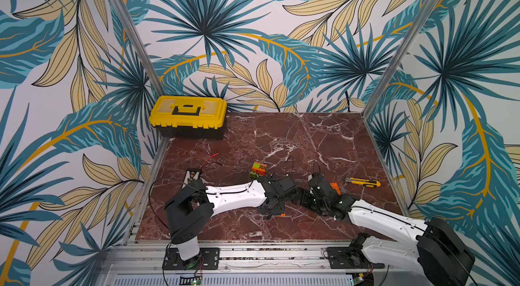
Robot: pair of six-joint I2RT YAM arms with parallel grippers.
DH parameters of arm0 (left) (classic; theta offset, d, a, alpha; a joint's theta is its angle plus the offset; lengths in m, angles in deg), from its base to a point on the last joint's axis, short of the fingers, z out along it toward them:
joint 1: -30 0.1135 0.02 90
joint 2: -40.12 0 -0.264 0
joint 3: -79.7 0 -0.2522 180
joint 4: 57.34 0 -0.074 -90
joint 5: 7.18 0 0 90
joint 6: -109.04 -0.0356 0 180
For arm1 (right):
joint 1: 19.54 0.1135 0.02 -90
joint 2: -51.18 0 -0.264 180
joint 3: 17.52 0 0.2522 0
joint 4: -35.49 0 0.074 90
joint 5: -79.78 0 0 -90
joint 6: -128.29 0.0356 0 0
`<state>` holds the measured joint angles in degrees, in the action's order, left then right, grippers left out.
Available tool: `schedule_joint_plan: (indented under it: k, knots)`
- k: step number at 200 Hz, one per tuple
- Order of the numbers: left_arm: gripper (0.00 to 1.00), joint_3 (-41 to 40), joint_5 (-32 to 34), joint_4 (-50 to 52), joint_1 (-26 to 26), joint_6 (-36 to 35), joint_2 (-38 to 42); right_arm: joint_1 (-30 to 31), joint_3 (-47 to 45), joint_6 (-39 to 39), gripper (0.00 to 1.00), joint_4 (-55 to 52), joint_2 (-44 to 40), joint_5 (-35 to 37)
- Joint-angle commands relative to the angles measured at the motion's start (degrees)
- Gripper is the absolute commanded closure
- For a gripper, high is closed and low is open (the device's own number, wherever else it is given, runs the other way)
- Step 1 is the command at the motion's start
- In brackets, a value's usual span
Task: Assemble the number 5 with lego
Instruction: Assemble the lego brick with the lego brick.
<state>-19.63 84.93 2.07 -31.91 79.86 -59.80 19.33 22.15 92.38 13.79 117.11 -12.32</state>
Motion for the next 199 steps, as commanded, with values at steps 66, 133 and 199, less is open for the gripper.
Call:
schedule_joint_plan:
  k: [66, 133, 199]
  knots:
    - [0.75, 3.37, -0.36, -0.33, -0.31, 0.53, -2.29, -0.21, -1.2, 0.55, 0.01, 1.09, 1.58, -0.53]
    - [0.75, 3.6, -0.71, 0.33, -0.37, 0.79, -3.88, -0.23, -1.3, 0.76, 0.01, 0.47, 1.4, 0.27]
    - [0.75, 3.58, 0.75, 0.41, -0.48, 1.08, -1.84, -0.24, -1.29, 0.4, 0.01, 0.96, 1.59, -0.43]
